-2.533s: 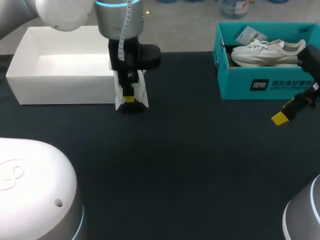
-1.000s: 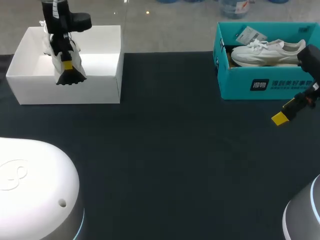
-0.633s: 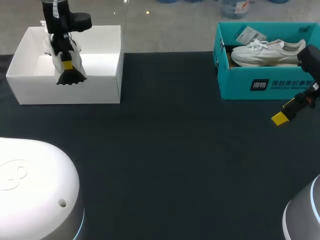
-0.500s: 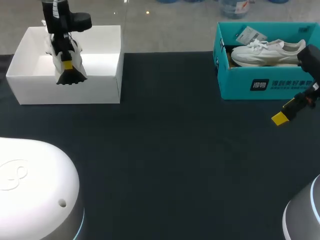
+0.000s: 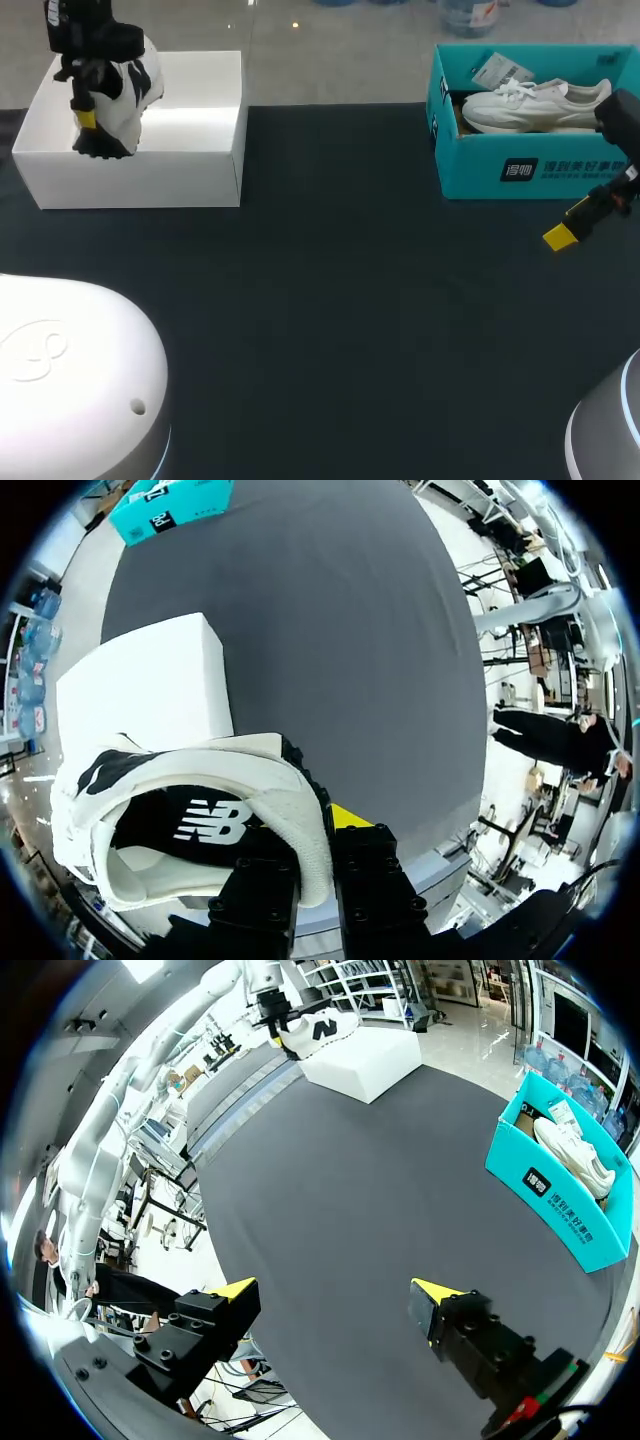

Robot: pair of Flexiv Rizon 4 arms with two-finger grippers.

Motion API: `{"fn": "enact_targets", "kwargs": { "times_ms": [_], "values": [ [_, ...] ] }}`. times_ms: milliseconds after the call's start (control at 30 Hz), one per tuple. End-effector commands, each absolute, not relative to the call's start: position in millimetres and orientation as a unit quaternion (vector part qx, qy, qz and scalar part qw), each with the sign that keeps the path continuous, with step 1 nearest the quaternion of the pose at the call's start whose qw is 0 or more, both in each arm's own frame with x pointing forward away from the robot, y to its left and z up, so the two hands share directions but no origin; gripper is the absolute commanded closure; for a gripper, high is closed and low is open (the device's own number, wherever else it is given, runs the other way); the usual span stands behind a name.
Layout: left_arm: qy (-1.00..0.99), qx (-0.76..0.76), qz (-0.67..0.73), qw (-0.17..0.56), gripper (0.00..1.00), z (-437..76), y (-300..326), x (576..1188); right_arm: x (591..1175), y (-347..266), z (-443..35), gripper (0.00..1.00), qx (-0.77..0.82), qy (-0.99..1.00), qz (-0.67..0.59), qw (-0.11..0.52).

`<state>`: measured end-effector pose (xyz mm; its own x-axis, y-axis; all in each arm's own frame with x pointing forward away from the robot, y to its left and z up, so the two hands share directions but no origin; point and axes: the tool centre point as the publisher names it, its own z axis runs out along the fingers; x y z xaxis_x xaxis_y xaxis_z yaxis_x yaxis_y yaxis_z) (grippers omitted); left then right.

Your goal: Take the shoe out of the shoebox, open the shoe tongue, remove and reinsert the insole, then place the shoe into the shoebox

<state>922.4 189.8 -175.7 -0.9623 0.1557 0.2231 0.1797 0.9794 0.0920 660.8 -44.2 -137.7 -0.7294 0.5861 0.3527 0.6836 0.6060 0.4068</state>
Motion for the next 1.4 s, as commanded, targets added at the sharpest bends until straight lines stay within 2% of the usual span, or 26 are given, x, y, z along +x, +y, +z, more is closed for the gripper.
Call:
{"fn": "enact_targets", "kwargs": {
  "times_ms": [33,233,400,1233,1400],
  "values": [
    [-0.941,-0.310,-0.077,0.113,1.00,-174.7,201.1,919.8,662.6,-43.5,-138.3,0.00,-0.357,-0.892,-0.263,0.093],
    [-0.854,-0.510,-0.076,0.070,1.00,-173.6,221.9,911.9,662.6,-43.5,-138.3,0.00,-0.357,-0.892,-0.263,0.093],
    [-0.793,-0.599,-0.084,0.070,1.00,-172.1,240.2,924.6,662.6,-43.5,-138.3,0.00,-0.357,-0.892,-0.263,0.093],
    [-0.788,-0.606,-0.094,0.064,1.00,-174.3,245.3,934.5,662.6,-43.5,-138.3,0.00,-0.357,-0.892,-0.263,0.093],
    [-0.745,-0.651,-0.138,0.043,1.00,-167.4,255.5,953.5,662.6,-43.5,-138.3,0.00,-0.357,-0.892,-0.263,0.093]
  ]
}}
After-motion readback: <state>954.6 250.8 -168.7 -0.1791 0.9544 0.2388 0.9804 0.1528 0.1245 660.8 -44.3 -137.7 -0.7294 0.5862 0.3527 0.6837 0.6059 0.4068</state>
